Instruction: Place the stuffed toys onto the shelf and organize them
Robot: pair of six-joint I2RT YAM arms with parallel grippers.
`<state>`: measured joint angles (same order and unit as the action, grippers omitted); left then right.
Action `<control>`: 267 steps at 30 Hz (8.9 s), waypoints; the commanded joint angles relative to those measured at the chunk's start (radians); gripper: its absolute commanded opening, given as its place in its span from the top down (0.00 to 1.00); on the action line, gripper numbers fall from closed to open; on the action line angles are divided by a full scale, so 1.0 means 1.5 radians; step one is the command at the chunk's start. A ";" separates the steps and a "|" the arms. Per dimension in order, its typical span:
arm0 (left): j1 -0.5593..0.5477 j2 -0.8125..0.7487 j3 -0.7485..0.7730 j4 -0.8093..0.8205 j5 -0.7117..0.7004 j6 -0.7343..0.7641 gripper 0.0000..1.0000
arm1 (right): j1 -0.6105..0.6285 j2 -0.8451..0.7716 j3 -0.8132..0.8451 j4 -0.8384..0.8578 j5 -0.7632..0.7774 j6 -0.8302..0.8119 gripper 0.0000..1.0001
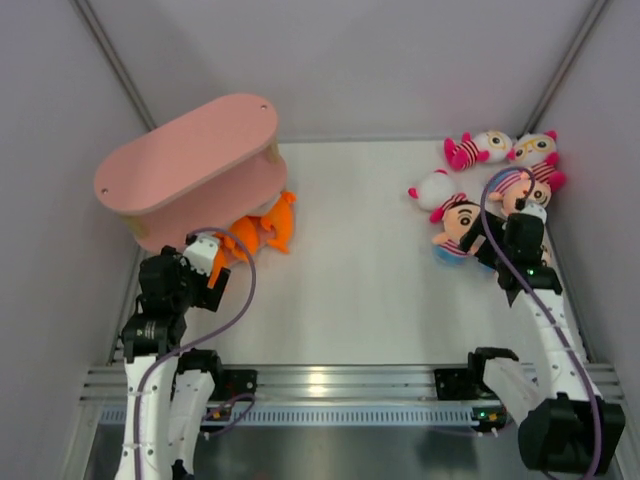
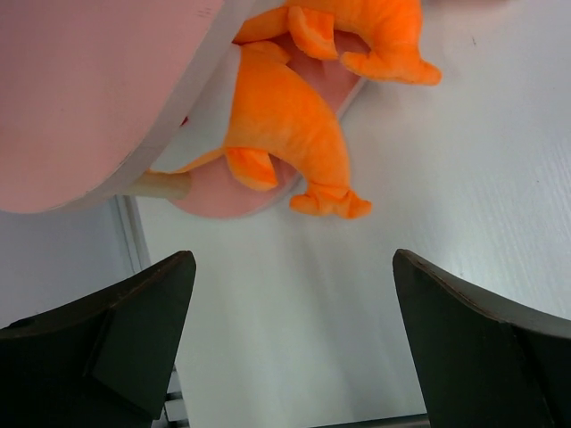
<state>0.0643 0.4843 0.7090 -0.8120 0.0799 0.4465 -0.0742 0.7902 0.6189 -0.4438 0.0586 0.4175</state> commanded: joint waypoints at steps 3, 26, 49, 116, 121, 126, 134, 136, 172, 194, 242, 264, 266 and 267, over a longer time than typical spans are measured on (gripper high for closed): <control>0.004 0.070 0.019 0.015 0.029 -0.020 0.02 | 0.008 0.138 0.094 0.030 -0.007 -0.042 0.01; 0.002 0.152 0.134 -0.138 0.226 0.082 0.03 | 0.038 0.356 0.050 0.309 -0.151 -0.020 0.90; -0.004 0.252 0.427 -0.217 0.501 0.631 0.05 | 0.410 0.172 0.208 0.238 -0.186 0.386 1.00; -0.264 0.436 0.696 0.138 -0.229 0.232 0.97 | 0.326 0.108 0.368 0.087 -0.195 0.181 0.27; -0.177 0.422 0.705 0.051 -0.231 0.222 0.96 | 0.324 0.117 0.355 0.101 -0.233 0.181 0.27; -0.128 0.452 0.774 -0.104 -0.219 0.185 0.96 | 0.318 0.098 0.343 0.083 -0.236 0.161 0.27; -0.078 0.436 0.664 -0.134 -0.189 0.231 0.97 | 0.290 0.077 0.327 0.062 -0.244 0.139 0.27; -0.050 0.450 0.670 -0.135 -0.170 0.245 0.97 | 0.284 0.079 0.321 0.062 -0.254 0.139 0.27; 0.036 0.538 0.874 -0.041 0.191 -0.033 0.02 | -0.256 0.067 0.048 0.001 0.116 0.249 0.01; -0.097 0.527 0.787 -0.045 0.231 0.003 0.05 | -0.323 0.296 0.031 0.166 0.000 0.117 0.92; -0.409 0.273 0.375 -0.115 0.208 0.458 0.02 | 0.598 0.600 0.727 0.050 -0.218 0.181 1.00; -0.409 0.314 0.409 -0.114 0.180 0.482 0.95 | 0.625 0.582 0.733 0.077 -0.266 0.191 1.00; -0.409 0.330 0.448 -0.112 0.179 0.468 0.98 | 0.622 0.570 0.729 0.077 -0.261 0.187 0.96; -0.409 0.336 0.465 -0.104 0.179 0.449 0.99 | 0.620 0.562 0.726 0.079 -0.257 0.186 0.78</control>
<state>-0.5449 0.9638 1.3262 -1.0119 0.3408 1.1542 0.8398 1.7119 1.6836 -0.3897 -0.3099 0.6933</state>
